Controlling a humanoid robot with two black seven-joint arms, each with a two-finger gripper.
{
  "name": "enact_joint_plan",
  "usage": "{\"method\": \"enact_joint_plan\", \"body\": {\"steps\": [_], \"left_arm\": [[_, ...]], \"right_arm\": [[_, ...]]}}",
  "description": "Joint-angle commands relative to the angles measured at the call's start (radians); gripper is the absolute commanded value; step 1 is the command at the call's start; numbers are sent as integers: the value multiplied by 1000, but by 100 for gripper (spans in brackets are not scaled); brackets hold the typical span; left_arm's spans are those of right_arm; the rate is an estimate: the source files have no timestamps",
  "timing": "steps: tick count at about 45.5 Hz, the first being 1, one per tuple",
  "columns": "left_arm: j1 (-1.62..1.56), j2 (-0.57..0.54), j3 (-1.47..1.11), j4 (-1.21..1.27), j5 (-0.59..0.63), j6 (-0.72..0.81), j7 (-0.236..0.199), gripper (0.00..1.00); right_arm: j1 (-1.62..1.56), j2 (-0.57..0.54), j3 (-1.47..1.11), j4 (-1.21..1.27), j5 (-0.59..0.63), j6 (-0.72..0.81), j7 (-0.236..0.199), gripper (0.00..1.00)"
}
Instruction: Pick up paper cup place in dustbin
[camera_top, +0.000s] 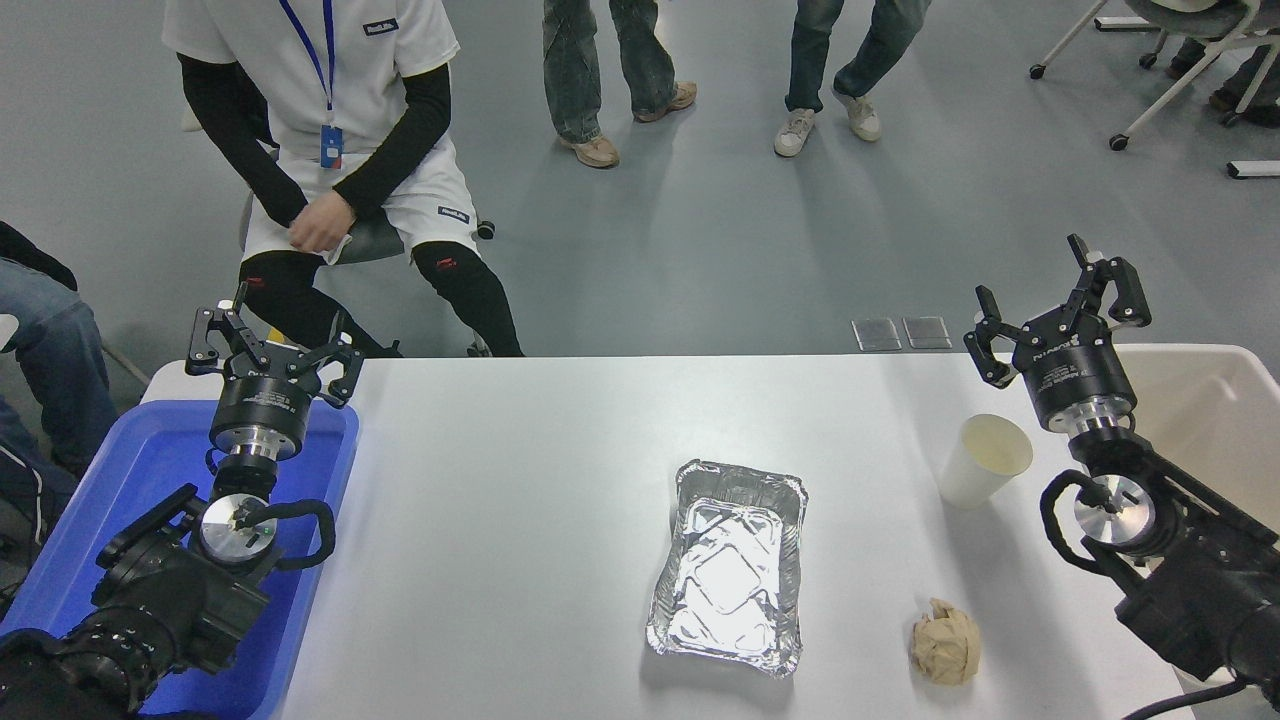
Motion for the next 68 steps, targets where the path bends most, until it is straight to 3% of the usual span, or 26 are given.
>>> {"method": "enact_joint_plan", "body": {"steps": [1, 38, 60, 68], "left_arm": [[0, 0, 0, 0, 0, 0, -1, 99], [0, 0, 0, 0, 0, 0, -1, 99], [0, 0, 0, 0, 0, -1, -1, 99], [0, 0, 0, 0, 0, -1, -1, 99]], "right_arm": [[6, 0, 0, 0, 0, 0, 1, 100], [4, 4, -6, 0, -1, 0, -1, 100], [44, 1, -156, 18, 2, 1, 1, 100], [113, -74, -366, 23, 2, 5, 1, 100]]}}
